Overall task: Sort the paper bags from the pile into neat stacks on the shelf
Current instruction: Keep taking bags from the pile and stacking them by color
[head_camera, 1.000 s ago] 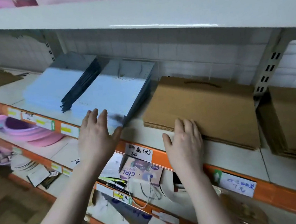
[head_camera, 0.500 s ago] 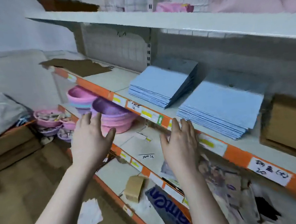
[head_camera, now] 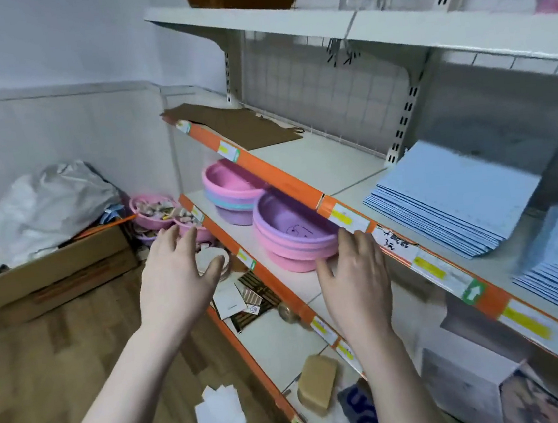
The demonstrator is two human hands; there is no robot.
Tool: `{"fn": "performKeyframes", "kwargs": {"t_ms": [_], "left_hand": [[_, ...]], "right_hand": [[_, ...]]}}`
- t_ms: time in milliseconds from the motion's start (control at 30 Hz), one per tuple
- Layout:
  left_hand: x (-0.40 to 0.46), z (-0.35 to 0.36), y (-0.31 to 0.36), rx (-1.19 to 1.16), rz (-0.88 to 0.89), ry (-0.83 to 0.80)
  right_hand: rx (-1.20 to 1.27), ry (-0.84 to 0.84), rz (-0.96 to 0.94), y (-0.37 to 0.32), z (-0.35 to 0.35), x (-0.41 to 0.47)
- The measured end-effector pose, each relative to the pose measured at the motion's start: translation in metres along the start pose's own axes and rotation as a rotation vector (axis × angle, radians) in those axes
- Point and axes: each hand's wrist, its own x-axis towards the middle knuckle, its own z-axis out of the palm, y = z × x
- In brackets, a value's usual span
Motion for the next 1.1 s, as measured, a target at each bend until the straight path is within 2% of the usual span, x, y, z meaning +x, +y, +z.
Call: {"fn": "performKeyframes", "kwargs": {"t_ms": [200, 367, 467, 633, 900, 1100], "left_hand": [[0.106, 0.036, -0.030, 0.054, 0.040, 0.018], [0.220, 0.061, -0.040, 0.076, 0.024, -0.033], [0.276, 0.075, -0.042, 0.043, 0.032, -0.012], [0.336, 0.110, -0.055, 0.042, 0.035, -0.073], [0.456, 0.170, -0.072, -0.032, 0.221, -0.106], [0.562, 0.221, -0.090, -0.064, 0.343, -0.221]], "right_hand": [[0.047, 0.050, 0.058, -0.030, 0.076, 0.089], [0.109, 0.016, 0.120, -0.060, 0.135, 0.189], [0.120, -0.031, 0.133, -0.075, 0.158, 0.237], [0.107, -0.025, 0.153, -0.090, 0.189, 0.283], [0.000, -0.121, 0.225, -0.112, 0.231, 0.342], [-0.102, -0.126, 0.373, -0.147, 0.272, 0.390]]}}
